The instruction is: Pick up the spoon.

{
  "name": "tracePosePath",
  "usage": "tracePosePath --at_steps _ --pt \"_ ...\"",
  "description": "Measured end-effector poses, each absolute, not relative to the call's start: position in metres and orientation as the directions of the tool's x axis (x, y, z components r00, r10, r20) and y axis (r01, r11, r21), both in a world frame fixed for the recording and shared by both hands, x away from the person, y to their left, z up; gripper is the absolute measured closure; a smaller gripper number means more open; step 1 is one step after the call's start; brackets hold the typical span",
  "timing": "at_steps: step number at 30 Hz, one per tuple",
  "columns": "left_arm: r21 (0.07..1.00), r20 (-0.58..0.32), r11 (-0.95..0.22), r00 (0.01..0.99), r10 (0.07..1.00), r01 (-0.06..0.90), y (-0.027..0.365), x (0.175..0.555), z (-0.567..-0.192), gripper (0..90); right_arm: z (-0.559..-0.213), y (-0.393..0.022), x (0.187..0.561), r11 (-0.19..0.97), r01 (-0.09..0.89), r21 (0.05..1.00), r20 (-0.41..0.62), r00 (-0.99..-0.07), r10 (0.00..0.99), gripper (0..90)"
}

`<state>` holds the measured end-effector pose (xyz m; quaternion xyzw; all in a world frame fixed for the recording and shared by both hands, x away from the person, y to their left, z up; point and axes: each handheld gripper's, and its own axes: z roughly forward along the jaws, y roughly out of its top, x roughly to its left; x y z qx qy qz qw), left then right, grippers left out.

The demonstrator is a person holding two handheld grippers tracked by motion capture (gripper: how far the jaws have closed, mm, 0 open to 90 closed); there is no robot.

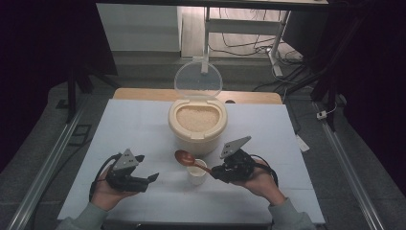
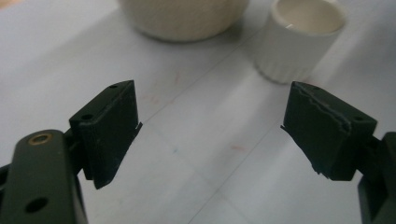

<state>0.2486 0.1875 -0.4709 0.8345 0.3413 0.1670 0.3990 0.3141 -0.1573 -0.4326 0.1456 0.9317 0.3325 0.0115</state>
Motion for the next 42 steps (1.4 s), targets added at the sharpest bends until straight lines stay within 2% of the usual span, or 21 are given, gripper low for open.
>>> tracePosePath --at_steps 11,25,42 --pt "0.777 0.089 -0.547 0.807 0.584 0.311 0.147 0.246 -0.433 19.4 -0.434 -0.152 0.313 0.751 0.253 0.609 0.079 -0.962 0.260 79.0" --pt "0.708 0.157 -0.666 0.867 0.473 0.235 0.097 0.257 -0.419 24.8 -0.433 -0.141 0.309 0.764 0.211 0.610 0.067 -0.974 0.215 78.9" --pt "0.582 0.175 -0.789 0.918 0.355 0.195 0.076 0.264 -0.430 40.6 -0.430 -0.125 0.303 0.787 0.145 0.600 0.040 -0.988 0.152 78.9"
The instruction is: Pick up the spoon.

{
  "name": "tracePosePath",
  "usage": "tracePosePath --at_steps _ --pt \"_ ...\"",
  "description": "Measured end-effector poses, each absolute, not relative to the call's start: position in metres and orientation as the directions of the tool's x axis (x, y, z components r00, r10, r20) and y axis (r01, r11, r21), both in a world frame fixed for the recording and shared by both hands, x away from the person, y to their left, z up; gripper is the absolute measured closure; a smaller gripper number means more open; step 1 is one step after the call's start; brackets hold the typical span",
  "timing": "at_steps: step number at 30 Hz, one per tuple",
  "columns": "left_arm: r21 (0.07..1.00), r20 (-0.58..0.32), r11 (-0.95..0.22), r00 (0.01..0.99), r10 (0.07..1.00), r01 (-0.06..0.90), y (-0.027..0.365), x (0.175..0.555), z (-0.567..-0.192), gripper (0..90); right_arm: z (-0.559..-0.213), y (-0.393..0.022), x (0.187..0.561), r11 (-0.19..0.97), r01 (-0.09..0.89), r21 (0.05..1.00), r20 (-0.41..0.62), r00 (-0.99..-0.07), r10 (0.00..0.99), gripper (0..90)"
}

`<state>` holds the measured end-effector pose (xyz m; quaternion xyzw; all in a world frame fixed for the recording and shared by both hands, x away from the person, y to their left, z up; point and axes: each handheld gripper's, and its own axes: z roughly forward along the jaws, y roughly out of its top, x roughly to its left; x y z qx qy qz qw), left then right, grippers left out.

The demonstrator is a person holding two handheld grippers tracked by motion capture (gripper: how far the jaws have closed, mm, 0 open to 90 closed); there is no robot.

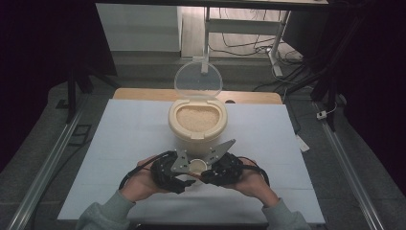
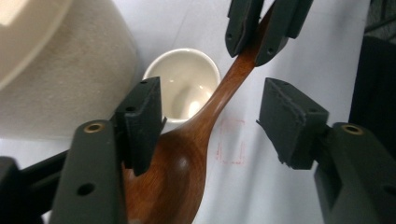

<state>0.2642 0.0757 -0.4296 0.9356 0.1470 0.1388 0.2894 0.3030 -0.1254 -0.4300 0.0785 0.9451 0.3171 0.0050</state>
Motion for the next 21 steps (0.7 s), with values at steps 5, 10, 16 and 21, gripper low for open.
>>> tracePosePath --at_steps 5,10,16,21 --pt "0.562 0.176 -0.805 0.923 0.341 0.190 0.074 0.264 -0.432 47.1 -0.429 -0.123 0.301 0.797 0.117 0.593 0.024 -0.992 0.127 78.9" --pt "0.533 0.189 -0.826 0.926 0.326 0.182 0.073 0.263 -0.435 55.2 -0.428 -0.120 0.298 0.804 0.086 0.588 0.010 -0.995 0.099 78.9" --pt "0.514 0.188 -0.843 0.937 0.294 0.162 0.073 0.262 -0.439 64.8 -0.426 -0.119 0.295 0.811 0.049 0.583 -0.015 -0.997 0.072 78.8" --pt "0.489 0.162 -0.862 0.957 0.241 0.135 0.072 0.261 -0.443 73.8 -0.426 -0.117 0.292 0.804 0.010 0.594 -0.030 -0.999 0.035 78.3"
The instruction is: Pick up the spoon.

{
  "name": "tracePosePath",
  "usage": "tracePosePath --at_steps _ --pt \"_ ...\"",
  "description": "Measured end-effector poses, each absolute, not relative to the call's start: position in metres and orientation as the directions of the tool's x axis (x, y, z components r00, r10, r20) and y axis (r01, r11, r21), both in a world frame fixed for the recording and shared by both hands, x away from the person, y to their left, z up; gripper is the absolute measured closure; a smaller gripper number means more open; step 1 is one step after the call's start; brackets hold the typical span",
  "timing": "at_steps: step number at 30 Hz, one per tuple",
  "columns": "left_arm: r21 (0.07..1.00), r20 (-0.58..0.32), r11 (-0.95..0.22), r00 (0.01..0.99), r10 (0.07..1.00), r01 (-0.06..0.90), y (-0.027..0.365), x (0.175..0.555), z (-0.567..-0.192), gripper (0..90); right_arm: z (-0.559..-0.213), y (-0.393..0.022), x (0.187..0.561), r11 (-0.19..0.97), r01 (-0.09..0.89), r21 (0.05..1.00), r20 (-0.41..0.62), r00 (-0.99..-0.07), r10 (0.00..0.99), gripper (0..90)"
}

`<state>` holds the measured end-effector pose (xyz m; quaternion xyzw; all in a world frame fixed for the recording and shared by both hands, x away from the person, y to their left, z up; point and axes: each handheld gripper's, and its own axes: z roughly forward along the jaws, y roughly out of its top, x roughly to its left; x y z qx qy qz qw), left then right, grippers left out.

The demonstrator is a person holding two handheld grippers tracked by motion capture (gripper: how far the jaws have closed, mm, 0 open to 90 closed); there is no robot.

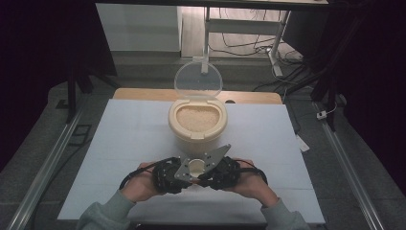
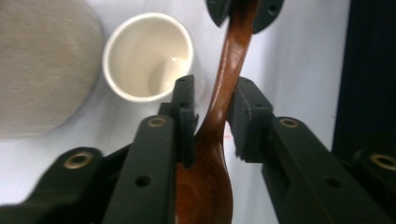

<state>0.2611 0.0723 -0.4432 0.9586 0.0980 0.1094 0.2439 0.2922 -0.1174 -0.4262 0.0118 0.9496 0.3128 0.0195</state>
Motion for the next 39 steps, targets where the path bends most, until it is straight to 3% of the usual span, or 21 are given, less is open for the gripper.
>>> tracePosePath --at_steps 7,18,39 --pt "0.481 0.141 -0.867 0.964 0.224 0.131 0.070 0.261 -0.449 79.3 -0.424 -0.118 0.293 0.783 0.020 0.621 -0.052 -0.996 0.066 77.8" --pt "0.540 0.169 -0.817 0.925 0.341 0.202 0.084 0.268 -0.442 79.5 -0.410 -0.140 0.297 0.560 0.118 0.820 -0.049 -0.961 0.273 57.6" --pt "0.651 0.197 -0.718 0.859 0.473 0.246 0.100 0.271 -0.435 79.5 -0.420 -0.175 0.295 0.366 0.217 0.905 0.024 -0.884 0.467 46.8"
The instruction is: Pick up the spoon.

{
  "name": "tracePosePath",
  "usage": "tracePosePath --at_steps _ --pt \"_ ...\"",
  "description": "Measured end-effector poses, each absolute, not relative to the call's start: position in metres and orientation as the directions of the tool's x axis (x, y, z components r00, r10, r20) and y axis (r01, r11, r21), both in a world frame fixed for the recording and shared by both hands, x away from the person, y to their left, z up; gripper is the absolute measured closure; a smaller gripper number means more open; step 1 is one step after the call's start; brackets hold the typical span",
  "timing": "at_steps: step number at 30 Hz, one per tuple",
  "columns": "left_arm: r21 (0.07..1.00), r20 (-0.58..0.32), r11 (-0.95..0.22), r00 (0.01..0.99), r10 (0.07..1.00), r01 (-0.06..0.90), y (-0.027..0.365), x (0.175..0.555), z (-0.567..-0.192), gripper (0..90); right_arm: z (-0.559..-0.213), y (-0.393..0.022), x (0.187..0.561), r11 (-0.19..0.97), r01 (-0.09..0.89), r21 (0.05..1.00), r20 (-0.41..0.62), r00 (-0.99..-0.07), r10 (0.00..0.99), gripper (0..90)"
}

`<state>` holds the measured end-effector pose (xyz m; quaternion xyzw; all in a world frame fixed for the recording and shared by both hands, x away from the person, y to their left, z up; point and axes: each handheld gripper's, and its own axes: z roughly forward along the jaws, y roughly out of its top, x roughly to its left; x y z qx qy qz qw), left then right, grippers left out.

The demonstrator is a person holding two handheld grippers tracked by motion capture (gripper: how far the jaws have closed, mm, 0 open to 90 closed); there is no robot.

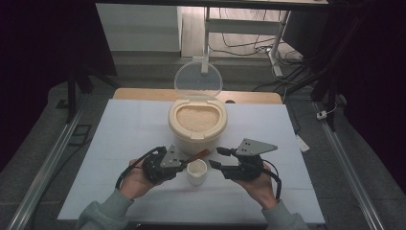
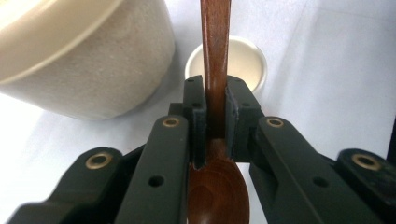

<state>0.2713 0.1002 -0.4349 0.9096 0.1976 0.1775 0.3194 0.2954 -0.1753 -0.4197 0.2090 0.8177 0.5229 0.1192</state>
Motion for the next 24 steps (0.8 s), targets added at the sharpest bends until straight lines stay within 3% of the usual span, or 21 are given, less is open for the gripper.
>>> tracePosePath --at_steps 24 --pt "0.696 0.217 -0.690 0.858 0.466 0.199 0.089 0.261 -0.435 79.5 -0.438 -0.159 0.290 0.254 0.274 0.927 0.104 -0.842 0.530 44.7"
